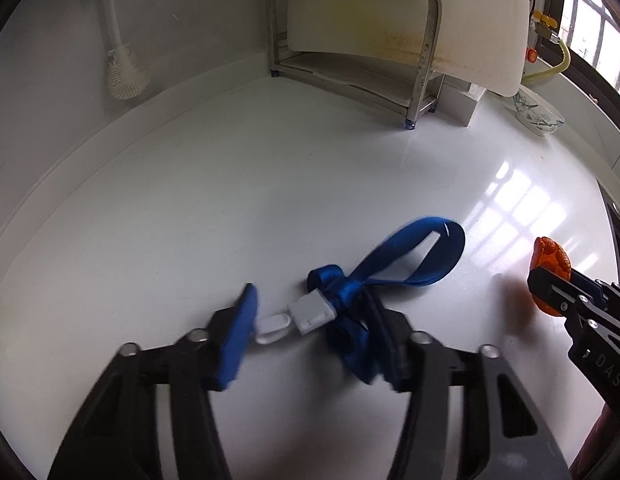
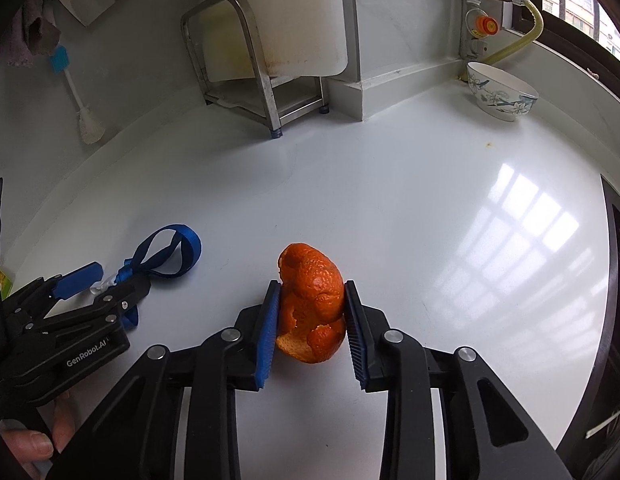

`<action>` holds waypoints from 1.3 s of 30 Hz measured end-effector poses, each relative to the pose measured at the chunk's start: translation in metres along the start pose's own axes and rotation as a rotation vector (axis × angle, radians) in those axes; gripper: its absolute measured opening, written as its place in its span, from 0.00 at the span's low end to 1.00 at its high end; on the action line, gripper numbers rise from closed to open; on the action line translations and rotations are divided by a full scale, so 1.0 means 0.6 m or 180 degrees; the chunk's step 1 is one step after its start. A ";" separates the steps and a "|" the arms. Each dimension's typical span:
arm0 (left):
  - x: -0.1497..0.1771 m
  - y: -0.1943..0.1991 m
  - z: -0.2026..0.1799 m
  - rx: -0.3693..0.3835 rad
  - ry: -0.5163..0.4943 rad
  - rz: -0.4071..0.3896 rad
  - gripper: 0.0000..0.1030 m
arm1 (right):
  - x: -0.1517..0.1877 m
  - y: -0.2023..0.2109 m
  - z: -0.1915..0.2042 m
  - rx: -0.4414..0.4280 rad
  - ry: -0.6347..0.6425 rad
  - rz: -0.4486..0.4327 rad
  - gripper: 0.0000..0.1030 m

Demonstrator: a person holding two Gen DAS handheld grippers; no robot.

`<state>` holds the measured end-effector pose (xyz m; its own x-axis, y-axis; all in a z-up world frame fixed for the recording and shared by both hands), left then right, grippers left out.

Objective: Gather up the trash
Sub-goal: 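Grasp the blue lanyard with the left tool while the right tool grasps the orange peel, then carry lanyard and orange peel over the grey bin and open both tools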

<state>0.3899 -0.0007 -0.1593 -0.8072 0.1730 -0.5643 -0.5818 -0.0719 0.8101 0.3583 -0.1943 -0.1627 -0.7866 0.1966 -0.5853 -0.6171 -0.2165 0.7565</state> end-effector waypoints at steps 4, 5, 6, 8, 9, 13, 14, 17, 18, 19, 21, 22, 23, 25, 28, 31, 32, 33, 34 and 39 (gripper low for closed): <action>0.006 0.008 0.004 0.0075 0.0071 0.0037 0.34 | 0.008 0.013 0.006 -0.0020 -0.0014 -0.0012 0.29; 0.008 0.010 0.005 0.0102 0.0081 0.0060 0.25 | 0.010 0.016 0.007 -0.0028 -0.0014 -0.0012 0.29; 0.010 0.013 0.004 0.0127 0.0081 0.0083 0.24 | 0.012 0.020 0.008 -0.0032 -0.0015 -0.0011 0.29; 0.015 0.018 0.004 0.0150 0.0084 0.0127 0.20 | 0.016 0.029 0.011 -0.0045 -0.0024 -0.0019 0.29; 0.019 0.022 0.004 0.0150 0.0082 0.0136 0.20 | 0.018 0.034 0.012 -0.0051 -0.0033 -0.0023 0.29; 0.031 0.040 0.005 0.0164 0.0067 0.0149 0.19 | 0.030 0.060 0.015 -0.0062 -0.0078 -0.0039 0.29; 0.033 0.043 0.005 0.0168 0.0061 0.0149 0.19 | 0.034 0.066 0.016 -0.0062 -0.0086 -0.0040 0.29; 0.042 0.060 0.007 0.0184 0.0056 0.0144 0.19 | 0.045 0.084 0.020 -0.0056 -0.0096 -0.0044 0.29; 0.046 0.065 0.009 0.0191 0.0053 0.0143 0.19 | 0.049 0.091 0.022 -0.0056 -0.0098 -0.0045 0.29; 0.049 0.071 0.010 0.0197 0.0049 0.0145 0.19 | 0.054 0.098 0.024 -0.0054 -0.0101 -0.0050 0.29; 0.055 0.083 0.012 0.0208 0.0035 0.0142 0.19 | 0.062 0.113 0.028 -0.0048 -0.0110 -0.0059 0.29; 0.058 0.089 0.013 0.0209 0.0019 0.0137 0.19 | 0.066 0.119 0.030 -0.0045 -0.0118 -0.0063 0.29; 0.062 0.095 0.013 0.0207 0.0004 0.0130 0.19 | 0.071 0.126 0.032 -0.0043 -0.0130 -0.0066 0.29; 0.067 0.109 0.014 0.0215 -0.0010 0.0118 0.19 | 0.080 0.141 0.035 -0.0040 -0.0153 -0.0073 0.29; 0.077 0.132 0.015 0.0223 -0.0027 0.0088 0.19 | 0.095 0.166 0.040 -0.0037 -0.0174 -0.0088 0.29; 0.087 0.155 0.012 0.0233 -0.0059 0.0062 0.19 | 0.112 0.191 0.045 -0.0052 -0.0188 -0.0116 0.29; 0.090 0.163 0.011 0.0231 -0.0065 0.0053 0.19 | 0.115 0.198 0.045 -0.0058 -0.0185 -0.0125 0.29; 0.094 0.172 0.010 0.0233 -0.0066 0.0040 0.19 | 0.120 0.206 0.046 -0.0061 -0.0175 -0.0135 0.29; 0.098 0.182 0.009 0.0236 -0.0064 0.0023 0.19 | 0.124 0.215 0.047 -0.0065 -0.0168 -0.0148 0.29; 0.119 0.229 0.001 0.0239 -0.0031 -0.0046 0.19 | 0.149 0.252 0.048 -0.0096 -0.0121 -0.0183 0.29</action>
<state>0.2526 0.0023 -0.0883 -0.7976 0.1830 -0.5748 -0.5840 0.0044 0.8118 0.1953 -0.1821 -0.0924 -0.7488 0.2456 -0.6156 -0.6620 -0.2326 0.7125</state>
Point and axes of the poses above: each gripper's, at about its wrist camera, not at the fingertips, and y roughly against the way its jaws point, z to its left, x to its underside, the point moved 2 cm from there along -y, roughly the way its jaws point, and after that the axes turned 11 degrees about -x, right-handed, at the moved point
